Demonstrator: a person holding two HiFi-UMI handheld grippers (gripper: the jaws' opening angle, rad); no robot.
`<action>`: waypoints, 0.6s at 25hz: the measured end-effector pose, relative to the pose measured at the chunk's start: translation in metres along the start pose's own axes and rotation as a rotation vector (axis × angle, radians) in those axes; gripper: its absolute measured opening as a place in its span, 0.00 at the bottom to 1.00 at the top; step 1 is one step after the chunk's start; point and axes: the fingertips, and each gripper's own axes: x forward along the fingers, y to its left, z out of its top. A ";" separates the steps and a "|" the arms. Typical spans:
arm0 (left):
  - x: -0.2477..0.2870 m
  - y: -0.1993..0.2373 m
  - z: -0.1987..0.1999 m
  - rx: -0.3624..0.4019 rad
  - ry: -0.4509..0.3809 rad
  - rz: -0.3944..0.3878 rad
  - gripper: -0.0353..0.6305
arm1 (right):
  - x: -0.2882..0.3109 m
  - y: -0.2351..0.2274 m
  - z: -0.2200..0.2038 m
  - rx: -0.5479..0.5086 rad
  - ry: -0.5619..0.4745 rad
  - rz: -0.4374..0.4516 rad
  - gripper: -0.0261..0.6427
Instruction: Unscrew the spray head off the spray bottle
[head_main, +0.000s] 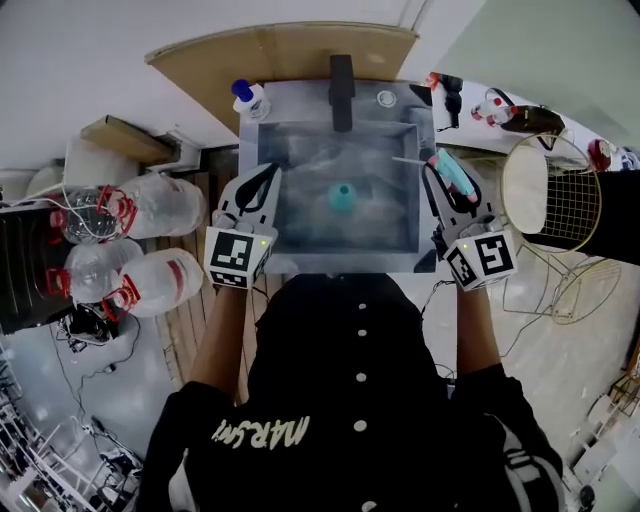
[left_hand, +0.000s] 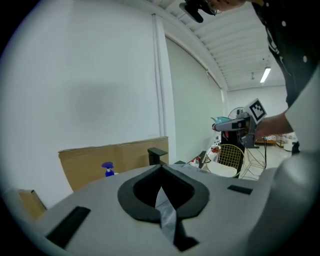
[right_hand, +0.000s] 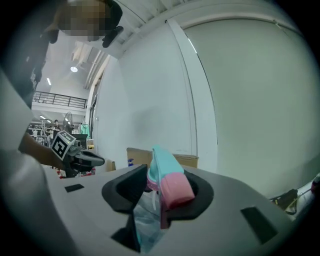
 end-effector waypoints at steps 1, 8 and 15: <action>-0.004 0.004 0.004 -0.012 -0.006 0.021 0.09 | -0.002 0.000 0.003 -0.002 0.000 -0.013 0.26; -0.020 0.008 0.020 0.000 -0.034 0.094 0.09 | -0.022 -0.003 0.022 -0.015 -0.036 -0.083 0.26; -0.027 0.004 0.024 0.032 -0.037 0.101 0.09 | -0.029 -0.004 0.028 -0.002 -0.069 -0.102 0.26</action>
